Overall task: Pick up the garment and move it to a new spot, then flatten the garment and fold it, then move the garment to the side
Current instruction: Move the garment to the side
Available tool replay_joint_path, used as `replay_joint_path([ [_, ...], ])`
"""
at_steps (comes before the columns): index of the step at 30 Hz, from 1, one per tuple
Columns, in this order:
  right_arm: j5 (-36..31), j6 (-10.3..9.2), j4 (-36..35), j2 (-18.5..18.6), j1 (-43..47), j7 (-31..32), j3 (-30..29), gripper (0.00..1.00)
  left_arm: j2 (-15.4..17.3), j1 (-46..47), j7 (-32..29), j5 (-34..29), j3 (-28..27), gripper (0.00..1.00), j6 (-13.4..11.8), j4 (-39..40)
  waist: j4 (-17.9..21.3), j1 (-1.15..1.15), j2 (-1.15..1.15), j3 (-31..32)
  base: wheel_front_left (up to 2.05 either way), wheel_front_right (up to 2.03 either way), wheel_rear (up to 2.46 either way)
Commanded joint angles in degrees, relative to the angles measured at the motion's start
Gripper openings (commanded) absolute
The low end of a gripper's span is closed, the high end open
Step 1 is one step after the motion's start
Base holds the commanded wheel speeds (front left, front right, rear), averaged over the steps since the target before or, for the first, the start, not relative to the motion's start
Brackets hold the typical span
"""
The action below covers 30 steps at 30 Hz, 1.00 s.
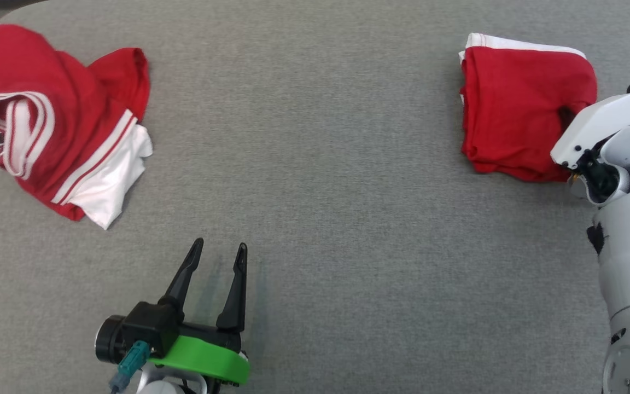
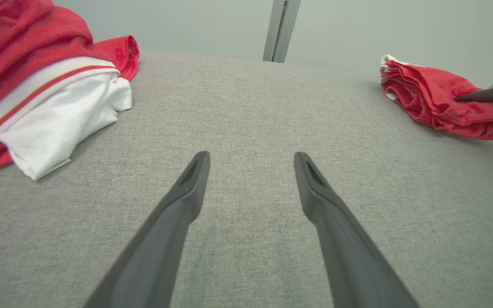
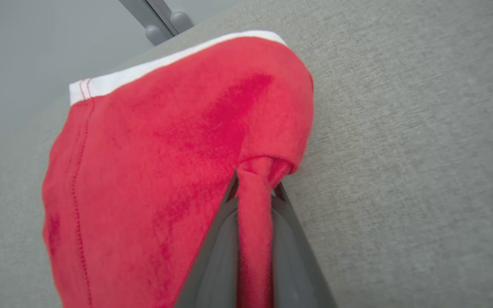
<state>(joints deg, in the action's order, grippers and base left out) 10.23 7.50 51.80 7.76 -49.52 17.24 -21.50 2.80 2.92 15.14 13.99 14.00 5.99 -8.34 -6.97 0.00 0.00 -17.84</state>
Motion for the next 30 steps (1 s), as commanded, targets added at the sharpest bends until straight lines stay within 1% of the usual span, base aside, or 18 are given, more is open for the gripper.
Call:
replay_joint_path([
  [1, -0.3, -0.03, -0.91, 1.54, -0.09, 0.25, 0.48, 0.0, 0.18, 1.57, -0.01, -0.77, -0.51, 1.0, 0.35, 0.2, 7.78, 0.0, 0.0, -2.51, 0.0, 0.0, 0.0],
  [4, -1.54, -0.03, -2.41, 4.17, 0.14, 0.61, 1.16, 0.0, 0.18, 3.35, -0.01, -2.07, -1.06, 1.0, 0.86, 0.28, 9.92, 0.0, 0.0, -4.81, 0.0, 0.0, 0.0],
  [8, -4.18, -0.03, -4.88, 8.5, -0.65, 1.71, 0.05, 0.0, 0.19, 6.16, -0.01, -2.83, -1.61, 1.0, 1.26, 0.68, 10.71, 0.0, 0.0, -8.73, 0.0, 0.0, 0.0],
  [13, -11.62, -0.04, -8.0, 14.12, -1.84, 3.41, -0.87, 0.0, 0.47, 7.79, -0.01, -3.3, -0.67, 1.0, 1.49, -0.23, 9.44, 0.0, 0.0, -11.81, 0.0, 0.0, 0.0],
  [15, -14.37, -0.04, -8.96, 15.32, -1.91, 4.23, -1.42, 0.0, 0.6, 7.82, -0.01, -3.22, -0.21, 1.0, 1.54, -0.46, 8.63, 0.0, 0.0, -12.36, 0.0, 0.0, 0.0],
  [18, -17.07, -0.04, -10.03, 16.08, -2.3, 6.09, -2.33, 0.0, 0.65, 7.47, -0.01, -2.53, -0.2, 1.0, 1.57, -0.47, 7.67, 0.0, 0.0, -12.82, 0.0, 0.0, 0.0],
  [19, -18.28, -0.04, -10.77, 16.35, -1.98, 6.67, -2.34, 0.29, 0.64, 7.24, -0.01, -2.37, -0.49, 1.0, 1.56, -0.44, 7.49, 0.0, 0.0, -12.86, 0.0, 0.0, 0.0],
  [20, -19.09, -0.04, -11.2, 16.71, -1.5, 6.99, -2.28, 0.55, 0.62, 7.0, -0.02, -2.31, -0.56, 1.0, 1.53, -0.48, 7.36, 0.0, 0.0, -12.77, 0.0, 0.0, 0.0],
  [21, -20.02, -0.05, -11.51, 17.16, -0.83, 7.33, -2.39, 1.0, 0.62, 6.64, -0.04, -2.2, -0.64, 1.0, 1.52, -0.61, 7.23, 0.0, 0.0, -12.51, 0.0, 0.0, 0.0],
  [25, -23.53, -0.05, -13.22, 18.28, 1.42, 5.81, -2.77, 1.0, 0.59, 5.67, -0.04, -2.06, -0.92, 1.0, 1.53, -0.99, 7.39, 0.0, 0.0, -10.93, 0.0, 0.0, 0.0],
  [27, -24.75, -0.05, -13.47, 17.85, 2.76, 6.14, -2.76, 1.0, 0.58, 5.62, -0.04, -2.13, -1.23, 1.0, 1.53, -0.84, 7.68, 0.0, 0.0, -9.92, 0.0, 0.0, 0.0],
  [30, -27.67, -0.06, -14.28, 18.79, 5.32, 7.42, -2.63, 1.0, 0.49, 5.38, -0.03, -2.18, -1.52, 1.0, 1.53, -0.46, 8.19, 0.0, 0.0, -7.92, 0.0, 0.0, 0.0],
])
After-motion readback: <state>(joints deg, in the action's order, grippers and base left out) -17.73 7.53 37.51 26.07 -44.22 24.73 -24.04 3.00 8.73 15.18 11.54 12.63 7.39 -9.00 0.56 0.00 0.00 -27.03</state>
